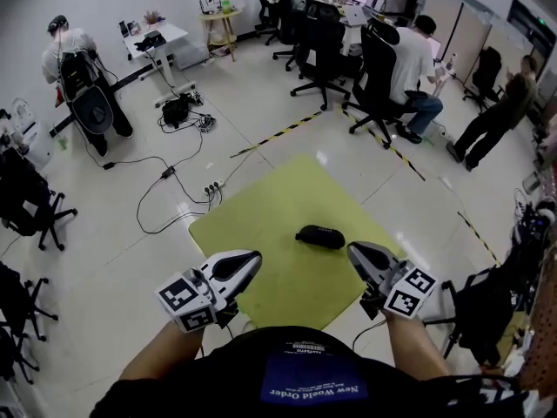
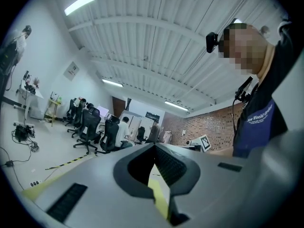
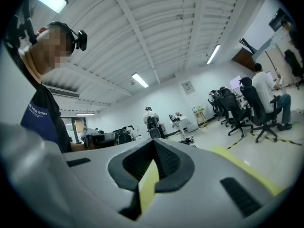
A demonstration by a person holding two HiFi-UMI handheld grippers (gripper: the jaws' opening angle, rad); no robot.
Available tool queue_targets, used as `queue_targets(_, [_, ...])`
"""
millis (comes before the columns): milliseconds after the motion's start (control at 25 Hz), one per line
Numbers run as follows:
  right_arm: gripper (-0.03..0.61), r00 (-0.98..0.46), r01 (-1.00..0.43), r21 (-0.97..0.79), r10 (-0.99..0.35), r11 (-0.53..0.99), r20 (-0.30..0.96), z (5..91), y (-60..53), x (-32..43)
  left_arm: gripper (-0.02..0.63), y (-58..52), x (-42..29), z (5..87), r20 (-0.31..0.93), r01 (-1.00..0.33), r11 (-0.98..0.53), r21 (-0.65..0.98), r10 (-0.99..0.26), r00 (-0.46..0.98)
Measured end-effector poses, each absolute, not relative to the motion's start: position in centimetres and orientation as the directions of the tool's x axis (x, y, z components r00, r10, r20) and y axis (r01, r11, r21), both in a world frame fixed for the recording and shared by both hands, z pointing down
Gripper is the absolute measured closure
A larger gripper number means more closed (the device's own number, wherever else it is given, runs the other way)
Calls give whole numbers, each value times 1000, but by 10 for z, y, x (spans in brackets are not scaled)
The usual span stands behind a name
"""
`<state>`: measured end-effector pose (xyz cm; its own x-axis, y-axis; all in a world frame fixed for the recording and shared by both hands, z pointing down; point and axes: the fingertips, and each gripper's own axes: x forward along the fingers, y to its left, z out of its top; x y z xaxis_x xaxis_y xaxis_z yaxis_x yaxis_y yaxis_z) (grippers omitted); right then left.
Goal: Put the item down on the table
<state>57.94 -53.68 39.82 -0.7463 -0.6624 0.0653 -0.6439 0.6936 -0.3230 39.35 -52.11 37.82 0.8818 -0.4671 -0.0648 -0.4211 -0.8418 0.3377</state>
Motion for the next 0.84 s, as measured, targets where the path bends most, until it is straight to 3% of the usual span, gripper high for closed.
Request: queue_targets(840, [591,-777,-623,-254,-624,740,87,397,-531,565,620,-515,394,379,-57,-424,-837,346,-470,881])
